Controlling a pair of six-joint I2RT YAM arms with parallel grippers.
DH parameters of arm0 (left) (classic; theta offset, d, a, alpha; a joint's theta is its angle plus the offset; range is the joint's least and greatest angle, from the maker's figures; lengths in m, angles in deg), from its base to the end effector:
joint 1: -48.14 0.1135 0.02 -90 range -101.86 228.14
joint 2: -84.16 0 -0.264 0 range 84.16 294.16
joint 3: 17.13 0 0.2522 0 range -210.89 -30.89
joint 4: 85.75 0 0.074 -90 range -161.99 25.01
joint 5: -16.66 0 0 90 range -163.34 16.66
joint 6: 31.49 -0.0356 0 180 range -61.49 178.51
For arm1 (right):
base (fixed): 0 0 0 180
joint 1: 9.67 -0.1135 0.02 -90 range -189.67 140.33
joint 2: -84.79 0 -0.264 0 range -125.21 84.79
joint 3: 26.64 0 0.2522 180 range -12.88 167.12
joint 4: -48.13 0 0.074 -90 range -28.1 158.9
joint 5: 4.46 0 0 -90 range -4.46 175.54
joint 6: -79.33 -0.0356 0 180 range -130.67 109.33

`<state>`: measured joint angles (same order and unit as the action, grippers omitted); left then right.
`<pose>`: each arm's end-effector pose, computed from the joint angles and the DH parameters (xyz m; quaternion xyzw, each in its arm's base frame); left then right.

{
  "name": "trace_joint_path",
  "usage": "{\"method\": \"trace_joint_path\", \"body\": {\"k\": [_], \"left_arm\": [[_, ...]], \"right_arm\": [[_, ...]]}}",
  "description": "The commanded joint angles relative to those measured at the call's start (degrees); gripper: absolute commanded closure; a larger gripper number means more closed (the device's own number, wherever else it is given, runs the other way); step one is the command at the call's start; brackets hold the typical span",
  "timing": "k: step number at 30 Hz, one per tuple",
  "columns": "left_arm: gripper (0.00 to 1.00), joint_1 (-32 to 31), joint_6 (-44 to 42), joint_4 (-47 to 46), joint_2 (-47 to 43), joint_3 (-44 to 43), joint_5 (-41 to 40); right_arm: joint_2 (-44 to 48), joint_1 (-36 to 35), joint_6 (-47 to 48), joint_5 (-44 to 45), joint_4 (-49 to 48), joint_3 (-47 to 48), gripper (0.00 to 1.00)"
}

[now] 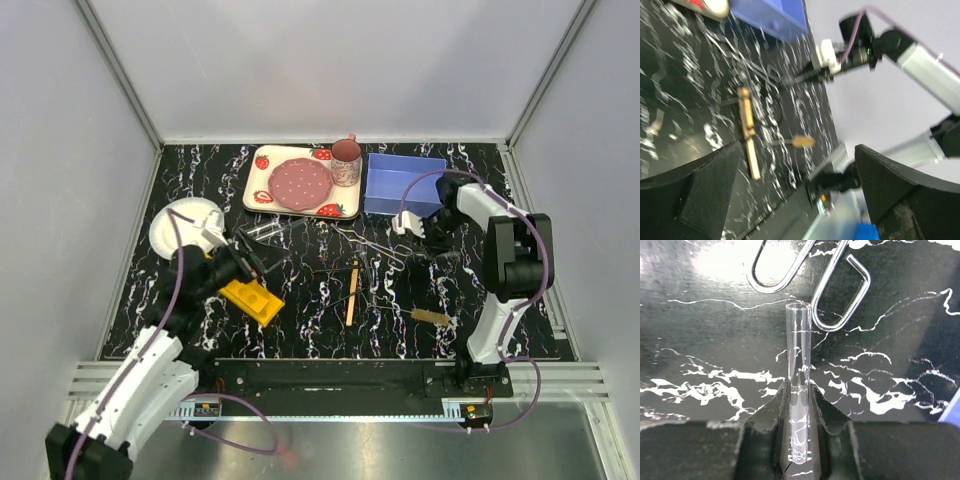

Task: Organize the chemistry lab equipment

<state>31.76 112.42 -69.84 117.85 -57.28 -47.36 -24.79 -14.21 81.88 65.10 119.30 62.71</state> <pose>0.1448 -0.0588 0.2709 -0.1016 0.7507 -0.5028 0.4164 0.3404 0.0395 0.1677 -0.7361 0.6531 0.1360 0.1146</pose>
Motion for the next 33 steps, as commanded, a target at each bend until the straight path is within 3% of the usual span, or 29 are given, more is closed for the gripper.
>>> {"method": "trace_joint_path", "body": {"k": [1, 6, 13, 19, 23, 33], "left_arm": [[0.01, -12.5, 5.7, -12.3, 4.2, -1.2, -6.2], [0.01, -21.5, 4.6, -15.0, 12.9, -6.1, -13.9], [0.01, -29.8, 7.3, -18.5, 27.8, -13.8, -25.2], [0.01, -32.2, 9.4, -21.0, 38.8, -21.5, -29.5], [0.04, -33.0, 10.4, -23.1, 44.1, -26.2, -29.9], [0.19, -35.8, 8.7, -23.3, 53.1, -34.2, -32.3]], "right_arm": [[6.6, 0.2, -6.7, -5.3, 3.8, 0.9, 0.85], [9.6, 0.2, -17.6, -11.5, 7.7, 5.4, 0.86], [13.3, 0.1, -33.7, -30.8, 11.2, 10.9, 0.86], [16.7, 0.1, -43.5, -41.9, 10.6, 10.5, 0.86], [19.0, 0.1, -48.0, -44.6, 8.3, 8.3, 0.84], [20.9, 0.1, -54.1, -49.7, 3.6, 5.0, 0.84]]}}
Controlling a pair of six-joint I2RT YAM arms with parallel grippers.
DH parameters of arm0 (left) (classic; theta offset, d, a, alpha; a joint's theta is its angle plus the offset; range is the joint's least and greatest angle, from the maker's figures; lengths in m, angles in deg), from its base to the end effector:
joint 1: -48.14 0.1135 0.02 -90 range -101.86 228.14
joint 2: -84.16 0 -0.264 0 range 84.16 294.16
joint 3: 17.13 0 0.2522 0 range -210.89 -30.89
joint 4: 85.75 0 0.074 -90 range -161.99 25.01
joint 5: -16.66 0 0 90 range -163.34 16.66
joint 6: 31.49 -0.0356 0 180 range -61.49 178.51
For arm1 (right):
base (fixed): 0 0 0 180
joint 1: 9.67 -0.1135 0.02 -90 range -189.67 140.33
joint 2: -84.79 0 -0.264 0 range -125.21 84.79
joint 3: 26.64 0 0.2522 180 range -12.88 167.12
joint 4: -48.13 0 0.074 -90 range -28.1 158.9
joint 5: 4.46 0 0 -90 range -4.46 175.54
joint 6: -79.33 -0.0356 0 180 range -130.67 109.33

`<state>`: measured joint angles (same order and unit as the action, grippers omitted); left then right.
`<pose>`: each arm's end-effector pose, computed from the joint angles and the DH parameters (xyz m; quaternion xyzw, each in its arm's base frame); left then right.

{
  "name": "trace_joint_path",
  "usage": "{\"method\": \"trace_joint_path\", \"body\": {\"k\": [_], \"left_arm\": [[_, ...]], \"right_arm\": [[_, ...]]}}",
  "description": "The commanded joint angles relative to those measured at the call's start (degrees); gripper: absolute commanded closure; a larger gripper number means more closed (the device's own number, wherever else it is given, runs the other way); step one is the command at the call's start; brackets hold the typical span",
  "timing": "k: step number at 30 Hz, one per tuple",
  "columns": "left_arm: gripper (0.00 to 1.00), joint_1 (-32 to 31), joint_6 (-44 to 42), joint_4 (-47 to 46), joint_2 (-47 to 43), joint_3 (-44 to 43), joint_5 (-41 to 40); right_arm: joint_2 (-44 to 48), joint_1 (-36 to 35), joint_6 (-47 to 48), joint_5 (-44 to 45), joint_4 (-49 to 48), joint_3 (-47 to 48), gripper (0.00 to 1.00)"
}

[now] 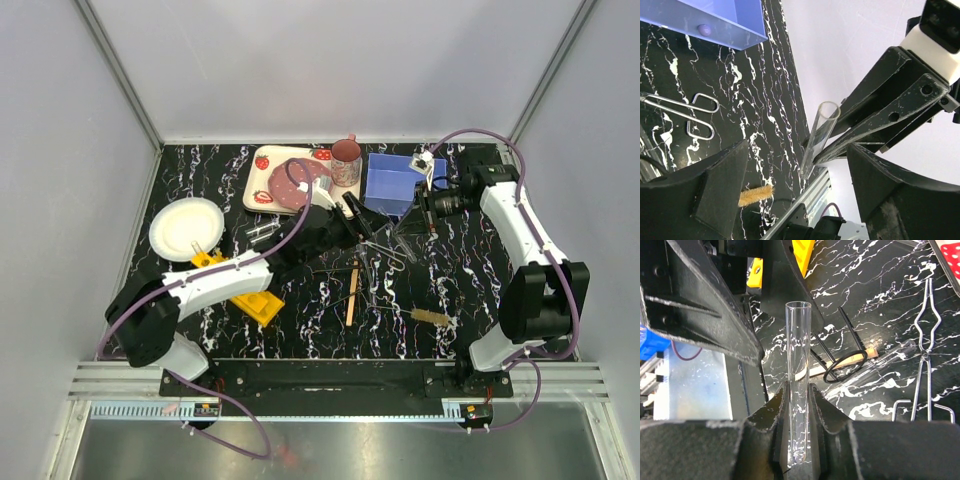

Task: Organize the chemistry lab equipment

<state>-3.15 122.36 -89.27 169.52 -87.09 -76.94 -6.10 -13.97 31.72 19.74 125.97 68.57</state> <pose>0.2200 -0.2709 0.2871 -0.1046 0.7693 -0.5185 0.3583 0.2974 0.0549 0.3115 -0.4008 0.7321 0.4689 0.2892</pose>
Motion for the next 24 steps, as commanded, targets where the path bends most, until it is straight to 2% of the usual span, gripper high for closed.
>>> {"method": "trace_joint_path", "body": {"k": [1, 4, 8, 11, 18, 24], "left_arm": [[0.2, -1.0, -2.1, -3.7, 1.6, -5.1, -3.0], [0.27, -1.4, -3.0, -3.7, 2.8, -6.2, -2.9], [0.42, -1.5, -3.6, -4.0, 3.7, -6.5, -2.2], [0.47, -1.6, -4.3, -4.2, 4.1, -6.6, -1.5], [0.67, -1.5, -5.2, -5.5, 4.5, -6.4, 0.1], [0.72, -1.6, -5.7, -6.9, 4.7, -5.9, 2.9]], "right_arm": [[2.3, -0.2, -4.2, -4.8, -3.3, -1.3, 0.84], [2.6, -0.2, -4.9, -5.3, -4.0, -2.1, 0.84], [2.6, -0.2, -5.6, -5.4, -4.8, -2.6, 0.84], [2.6, -0.2, -6.2, -5.7, -5.5, -3.1, 0.84], [3.4, -0.8, -7.1, -5.6, -7.1, -4.9, 0.83], [4.7, -1.9, -7.5, -3.8, -8.5, -6.5, 0.82]]}}
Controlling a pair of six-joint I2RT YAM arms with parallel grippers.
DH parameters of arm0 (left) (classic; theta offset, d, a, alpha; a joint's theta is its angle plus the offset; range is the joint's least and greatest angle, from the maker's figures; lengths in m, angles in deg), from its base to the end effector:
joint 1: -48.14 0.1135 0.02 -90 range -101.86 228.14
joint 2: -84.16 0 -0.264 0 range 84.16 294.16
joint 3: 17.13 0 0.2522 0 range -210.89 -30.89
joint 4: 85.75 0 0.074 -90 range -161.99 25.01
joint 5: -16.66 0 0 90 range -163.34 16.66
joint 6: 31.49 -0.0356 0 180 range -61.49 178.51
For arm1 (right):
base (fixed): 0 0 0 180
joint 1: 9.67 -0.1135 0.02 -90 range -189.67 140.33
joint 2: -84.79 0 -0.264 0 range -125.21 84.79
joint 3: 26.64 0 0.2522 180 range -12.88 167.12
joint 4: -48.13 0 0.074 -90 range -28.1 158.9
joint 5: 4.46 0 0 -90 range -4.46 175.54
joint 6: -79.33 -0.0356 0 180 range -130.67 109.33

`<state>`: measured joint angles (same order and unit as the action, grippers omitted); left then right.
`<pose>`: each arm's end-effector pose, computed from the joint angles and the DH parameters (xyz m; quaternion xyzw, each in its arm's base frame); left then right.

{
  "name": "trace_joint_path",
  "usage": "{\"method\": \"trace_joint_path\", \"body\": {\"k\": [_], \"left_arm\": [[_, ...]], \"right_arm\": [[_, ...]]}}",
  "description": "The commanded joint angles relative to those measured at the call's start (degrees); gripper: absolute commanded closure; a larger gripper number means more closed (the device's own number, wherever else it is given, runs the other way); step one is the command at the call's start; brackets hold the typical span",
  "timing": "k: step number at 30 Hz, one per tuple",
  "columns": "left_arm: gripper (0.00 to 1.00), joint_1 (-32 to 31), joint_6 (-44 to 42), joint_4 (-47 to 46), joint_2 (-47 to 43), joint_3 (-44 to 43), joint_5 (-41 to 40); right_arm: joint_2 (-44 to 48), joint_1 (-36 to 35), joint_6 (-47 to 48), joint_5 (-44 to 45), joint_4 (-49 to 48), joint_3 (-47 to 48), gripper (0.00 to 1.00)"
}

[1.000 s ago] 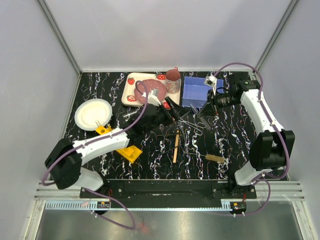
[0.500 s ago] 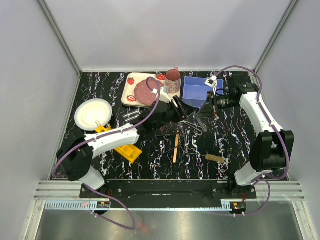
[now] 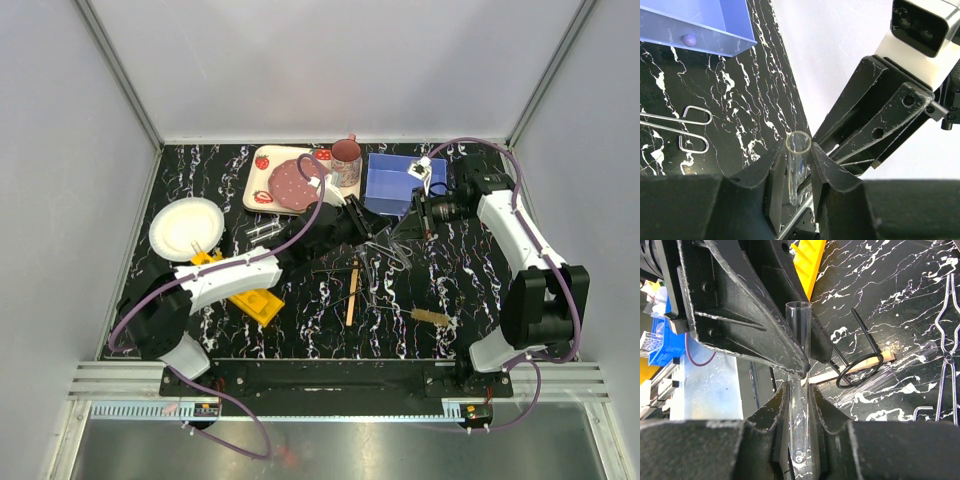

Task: Organize the chemistry lab equipment

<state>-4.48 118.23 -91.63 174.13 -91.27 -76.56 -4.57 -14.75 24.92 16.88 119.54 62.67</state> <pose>0.2265 -0.2931 0.2898 -0.0654 0.7629 -0.5220 0.3758 0.2928 0.0593 0.2948 -0.3684 0.7327 0.5020 0.2748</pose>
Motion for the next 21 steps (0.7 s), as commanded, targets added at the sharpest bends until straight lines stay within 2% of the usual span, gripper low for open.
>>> {"method": "trace_joint_path", "body": {"k": [1, 8, 14, 17, 19, 21], "left_arm": [[0.71, -0.3, -1.7, -4.4, 0.1, -1.8, 2.9], [0.72, -0.2, -5.3, 0.2, -1.6, -2.3, 5.3], [0.87, -0.3, -8.7, 5.0, -3.2, -2.9, 6.4], [0.92, -0.3, -10.1, 6.6, -4.5, -2.6, 6.4], [0.95, -0.3, -11.6, 8.8, -8.3, -1.2, 4.3], [0.95, -0.3, -13.3, 11.1, -10.6, 0.5, 1.7]], "right_arm": [[3.3, -1.2, -0.5, -0.6, -2.3, -0.7, 0.82], [4.0, -2.2, 0.4, 1.8, -2.5, -1.3, 0.82], [4.5, -3.4, 1.6, 4.5, -2.6, -2.2, 0.79], [5.2, -4.4, 1.9, 5.7, -2.9, -2.8, 0.74], [6.6, -4.7, 2.5, 5.6, -3.0, -3.3, 0.57], [7.4, -4.8, 2.6, 5.6, -3.0, -3.2, 0.5]]}}
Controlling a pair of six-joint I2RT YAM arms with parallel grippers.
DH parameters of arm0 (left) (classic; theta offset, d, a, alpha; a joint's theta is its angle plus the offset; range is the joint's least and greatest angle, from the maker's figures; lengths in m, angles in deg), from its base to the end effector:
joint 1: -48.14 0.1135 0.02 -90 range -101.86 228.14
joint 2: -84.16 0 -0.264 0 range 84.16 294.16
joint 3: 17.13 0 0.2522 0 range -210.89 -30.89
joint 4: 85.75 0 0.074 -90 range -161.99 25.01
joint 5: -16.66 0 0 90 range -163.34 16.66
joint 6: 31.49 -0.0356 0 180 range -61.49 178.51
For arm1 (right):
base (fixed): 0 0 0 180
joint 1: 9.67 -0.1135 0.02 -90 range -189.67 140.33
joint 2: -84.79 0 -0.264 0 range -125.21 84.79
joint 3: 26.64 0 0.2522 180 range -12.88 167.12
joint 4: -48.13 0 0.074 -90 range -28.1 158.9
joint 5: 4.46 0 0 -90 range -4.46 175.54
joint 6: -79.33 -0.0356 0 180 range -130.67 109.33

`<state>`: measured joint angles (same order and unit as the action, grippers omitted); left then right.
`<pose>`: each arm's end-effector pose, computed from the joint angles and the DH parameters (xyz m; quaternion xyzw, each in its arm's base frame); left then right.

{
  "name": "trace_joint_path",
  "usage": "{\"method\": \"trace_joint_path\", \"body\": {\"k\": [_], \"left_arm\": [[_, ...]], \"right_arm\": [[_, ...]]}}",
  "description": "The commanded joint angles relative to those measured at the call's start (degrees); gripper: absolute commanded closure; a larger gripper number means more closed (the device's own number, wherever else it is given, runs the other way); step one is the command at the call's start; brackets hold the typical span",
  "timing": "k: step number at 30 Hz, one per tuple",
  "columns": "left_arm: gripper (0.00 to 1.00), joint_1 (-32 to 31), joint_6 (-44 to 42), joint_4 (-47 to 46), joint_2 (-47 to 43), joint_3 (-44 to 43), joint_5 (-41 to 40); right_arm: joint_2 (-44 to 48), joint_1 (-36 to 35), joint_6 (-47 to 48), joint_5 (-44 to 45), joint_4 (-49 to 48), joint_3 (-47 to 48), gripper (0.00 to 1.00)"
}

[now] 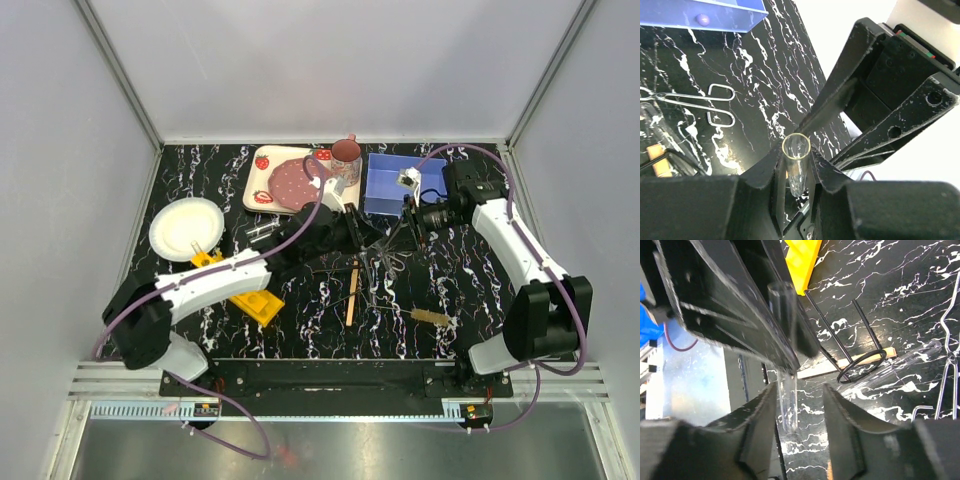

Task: Organize the chemistry lab equipment

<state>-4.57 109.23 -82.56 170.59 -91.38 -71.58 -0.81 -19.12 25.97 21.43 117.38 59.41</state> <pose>0.2147 -0.2837 0.2947 0.0231 0.7949 -0.4833 0.3660 0.2752 0.0783 0.2952 -0.4159 0.7284 0.4704 0.2742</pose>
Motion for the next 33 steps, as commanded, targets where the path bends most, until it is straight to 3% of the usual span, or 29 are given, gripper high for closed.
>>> {"method": "trace_joint_path", "body": {"k": [1, 7, 17, 23, 33], "left_arm": [[0.94, -0.1, -4.9, 2.8, -9.5, 1.2, -4.1], [0.94, 0.5, -12.2, 13.4, -21.6, 6.8, -15.0], [0.93, 7.7, -23.1, 38.8, -44.2, 13.7, -44.3], [0.92, 15.9, -27.7, 39.3, -47.1, 16.8, -51.0], [0.91, 26.9, -31.9, 28.3, -42.9, 21.4, -49.7]], "right_arm": [[4.4, -0.4, 1.7, 1.0, -0.6, 0.0, 0.44], [7.9, -0.3, 4.1, 2.6, -0.1, 0.0, 0.34], [8.5, -0.2, 8.9, 5.8, -4.4, -4.3, 0.27], [8.1, 1.2, 9.1, 3.8, -7.9, -7.3, 0.26], [10.4, 3.9, 10.2, 0.7, -10.9, -12.5, 0.25]]}}
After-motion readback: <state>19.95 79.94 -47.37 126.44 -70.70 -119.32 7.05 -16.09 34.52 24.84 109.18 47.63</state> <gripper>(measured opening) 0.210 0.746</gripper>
